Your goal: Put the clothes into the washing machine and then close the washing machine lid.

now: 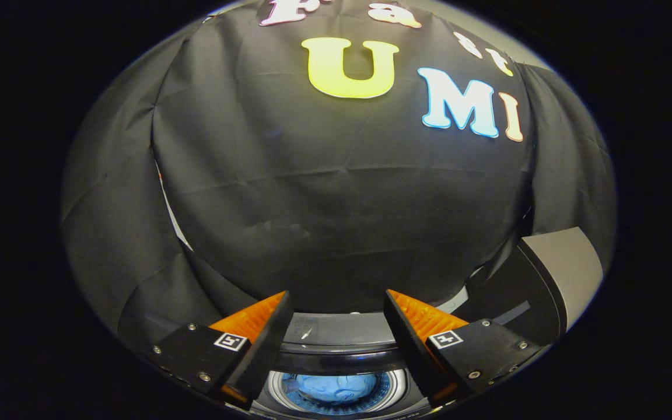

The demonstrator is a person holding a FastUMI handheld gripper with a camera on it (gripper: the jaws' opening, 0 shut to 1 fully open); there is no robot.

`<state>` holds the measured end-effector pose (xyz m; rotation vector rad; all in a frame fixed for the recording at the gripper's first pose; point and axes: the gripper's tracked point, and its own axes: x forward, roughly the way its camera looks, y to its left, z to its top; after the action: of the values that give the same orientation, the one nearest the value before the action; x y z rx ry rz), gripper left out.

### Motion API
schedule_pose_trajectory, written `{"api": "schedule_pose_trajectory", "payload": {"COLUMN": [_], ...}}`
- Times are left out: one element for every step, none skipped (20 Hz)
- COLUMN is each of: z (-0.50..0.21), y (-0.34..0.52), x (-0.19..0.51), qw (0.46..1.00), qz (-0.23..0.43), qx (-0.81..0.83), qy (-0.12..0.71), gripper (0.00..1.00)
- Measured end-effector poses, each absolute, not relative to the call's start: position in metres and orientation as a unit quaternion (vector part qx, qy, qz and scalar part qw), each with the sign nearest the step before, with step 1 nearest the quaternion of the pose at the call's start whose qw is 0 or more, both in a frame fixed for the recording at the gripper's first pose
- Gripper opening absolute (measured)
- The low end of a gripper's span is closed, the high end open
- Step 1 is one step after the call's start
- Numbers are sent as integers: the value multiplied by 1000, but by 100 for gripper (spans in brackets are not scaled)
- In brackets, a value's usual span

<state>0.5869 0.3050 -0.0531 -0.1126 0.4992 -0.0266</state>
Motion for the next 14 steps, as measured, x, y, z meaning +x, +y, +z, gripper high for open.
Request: {"api": "schedule_pose_trajectory", "payload": {"z": [-52,-51,-52,-52,-52,-52,-53,-52,-52,-51,-51,-51,-52,-52], "y": [305,306,306,307,307,308,308,308,307,307,307,307,307,307], "x": [587,587,588,588,587,587,586,586,587,587,587,587,586,584], "qw": [969,969,970,970,970,970,970,971,972,972,972,973,972,972], "qz": [-11,-9,-9,-8,-7,-6,-6,-6,-7,-7,-8,-8,-6,-4], "qx": [-54,-54,-54,-53,-53,-52,-52,-51,-51,-51,-51,-51,-51,-49], "qy": [242,239,238,238,239,238,236,233,231,229,227,227,230,231], "gripper": [97,97,97,97,97,97,97,97,97,97,97,97,97,97]}}
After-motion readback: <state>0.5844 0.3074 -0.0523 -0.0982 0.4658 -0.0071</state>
